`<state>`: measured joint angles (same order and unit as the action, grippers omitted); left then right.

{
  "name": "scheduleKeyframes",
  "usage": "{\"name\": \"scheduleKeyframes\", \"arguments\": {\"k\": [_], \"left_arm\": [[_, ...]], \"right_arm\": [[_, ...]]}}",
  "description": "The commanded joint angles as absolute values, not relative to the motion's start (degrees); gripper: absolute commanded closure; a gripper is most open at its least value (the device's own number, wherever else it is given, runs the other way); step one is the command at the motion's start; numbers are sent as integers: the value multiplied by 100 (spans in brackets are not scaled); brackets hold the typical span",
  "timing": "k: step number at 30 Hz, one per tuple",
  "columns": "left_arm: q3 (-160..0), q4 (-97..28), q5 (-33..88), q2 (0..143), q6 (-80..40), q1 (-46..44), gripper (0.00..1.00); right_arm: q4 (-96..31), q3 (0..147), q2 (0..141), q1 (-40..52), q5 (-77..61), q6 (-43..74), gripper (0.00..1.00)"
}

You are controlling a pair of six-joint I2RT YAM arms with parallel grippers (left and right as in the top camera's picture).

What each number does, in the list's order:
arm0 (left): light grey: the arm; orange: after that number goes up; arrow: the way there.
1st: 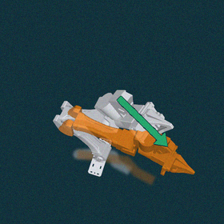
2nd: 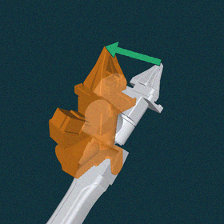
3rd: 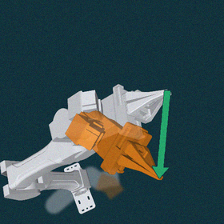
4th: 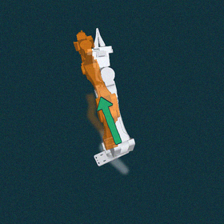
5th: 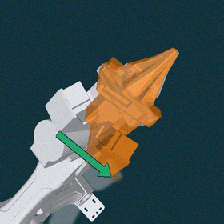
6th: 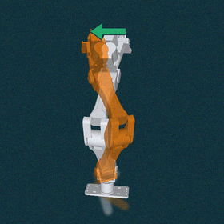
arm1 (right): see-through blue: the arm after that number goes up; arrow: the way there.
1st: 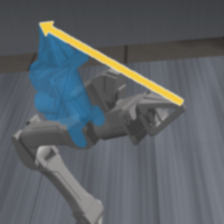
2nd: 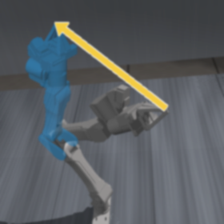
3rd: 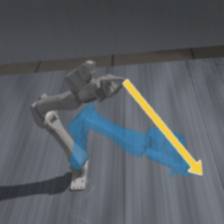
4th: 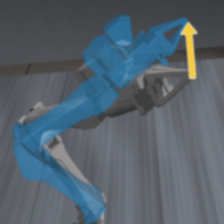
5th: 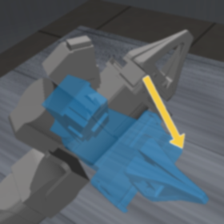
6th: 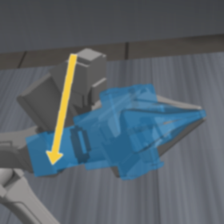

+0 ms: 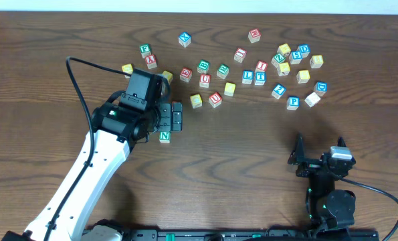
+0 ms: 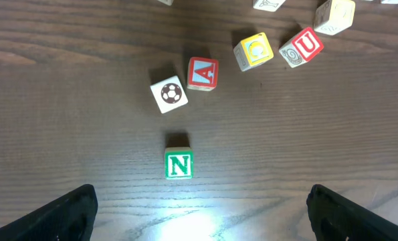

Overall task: Spell out NEURIPS
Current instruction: 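Lower the N block onto the table and open the left gripper, then move the left gripper up to the red-lettered E block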

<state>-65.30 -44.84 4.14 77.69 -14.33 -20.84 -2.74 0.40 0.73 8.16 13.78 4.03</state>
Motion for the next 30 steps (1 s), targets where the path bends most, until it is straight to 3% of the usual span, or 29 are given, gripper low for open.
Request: {"name": "scheduleKeyframes", "arguments": {"k": [1,13,19,25,30], "left_arm": [[-6624,-4560,381,7747,-1398,-2093,2],[-6624,-4602,425,7802,-1400,-2099,2],[-6794,-4604,427,8510,-1575,-2099,2],[-7994,-4781,427,9835,-1855,-2099,1],[-9389,-4864,436,10739,-2788,-2099,1]], "right_arm": [[-301,32,71,823,1378,355,1],[-301,32,75,823,1376,355,1],[-301,32,75,823,1378,355,1],[-301,32,78,823,1376,355,1],[-301,32,78,823,1376,355,1]]}}
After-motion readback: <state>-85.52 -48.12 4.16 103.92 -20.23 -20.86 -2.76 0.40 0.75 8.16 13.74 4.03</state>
